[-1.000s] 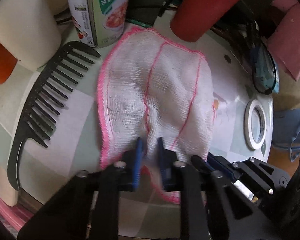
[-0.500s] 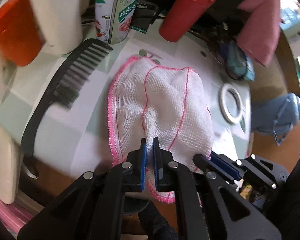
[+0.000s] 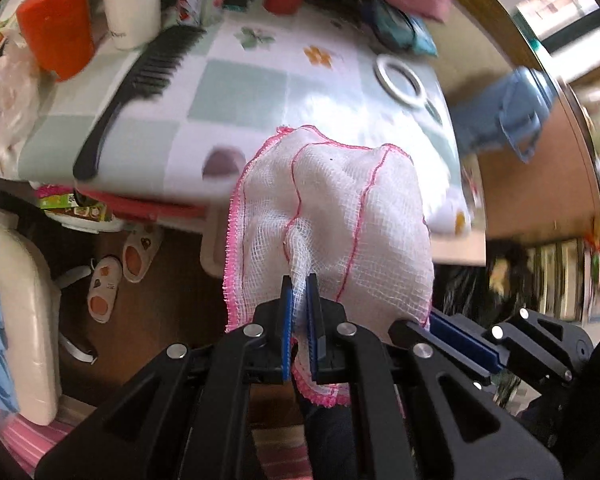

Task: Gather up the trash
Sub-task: 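Lift the cloth with the left gripper and carry it over the trash bin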

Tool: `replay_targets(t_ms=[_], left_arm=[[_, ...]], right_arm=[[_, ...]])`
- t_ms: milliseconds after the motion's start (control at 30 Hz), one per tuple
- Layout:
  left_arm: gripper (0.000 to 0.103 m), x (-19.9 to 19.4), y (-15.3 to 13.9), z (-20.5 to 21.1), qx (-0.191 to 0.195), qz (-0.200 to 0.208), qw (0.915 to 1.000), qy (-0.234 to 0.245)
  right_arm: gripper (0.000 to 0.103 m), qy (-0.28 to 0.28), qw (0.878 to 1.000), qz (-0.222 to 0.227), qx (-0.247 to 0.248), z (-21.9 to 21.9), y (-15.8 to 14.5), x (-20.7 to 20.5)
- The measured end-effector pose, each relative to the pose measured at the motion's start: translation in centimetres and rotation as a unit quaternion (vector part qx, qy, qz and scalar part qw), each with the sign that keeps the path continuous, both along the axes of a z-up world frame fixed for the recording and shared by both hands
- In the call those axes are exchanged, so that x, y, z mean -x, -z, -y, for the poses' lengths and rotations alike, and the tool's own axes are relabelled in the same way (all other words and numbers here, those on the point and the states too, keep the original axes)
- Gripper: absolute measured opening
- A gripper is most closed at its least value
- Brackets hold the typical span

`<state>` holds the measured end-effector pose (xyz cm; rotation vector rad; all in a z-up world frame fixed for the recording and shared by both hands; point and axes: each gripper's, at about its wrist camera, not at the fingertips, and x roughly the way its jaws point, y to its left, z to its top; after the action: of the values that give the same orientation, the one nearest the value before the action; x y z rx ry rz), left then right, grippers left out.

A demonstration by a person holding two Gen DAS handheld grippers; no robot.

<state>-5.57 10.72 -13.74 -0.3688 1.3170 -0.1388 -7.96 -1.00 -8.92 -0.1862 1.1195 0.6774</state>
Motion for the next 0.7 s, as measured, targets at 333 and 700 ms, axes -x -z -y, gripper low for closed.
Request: replay_targets(t_ms=[333, 700], left_arm=[[0.006, 6.5, 3.3, 4.1, 0.005, -0.032, 0.9970, 0.070], [0.007, 10.4, 9.9, 8.7, -0.006, -0.077, 0.9934, 0.085]], right_arm=[[0.008, 0.066, 0.996, -0.052, 0.014, 3.9, 3.0, 8.2], [0.008, 0.091, 0.987, -0.130, 0.027, 8.9, 10.7, 12.1]])
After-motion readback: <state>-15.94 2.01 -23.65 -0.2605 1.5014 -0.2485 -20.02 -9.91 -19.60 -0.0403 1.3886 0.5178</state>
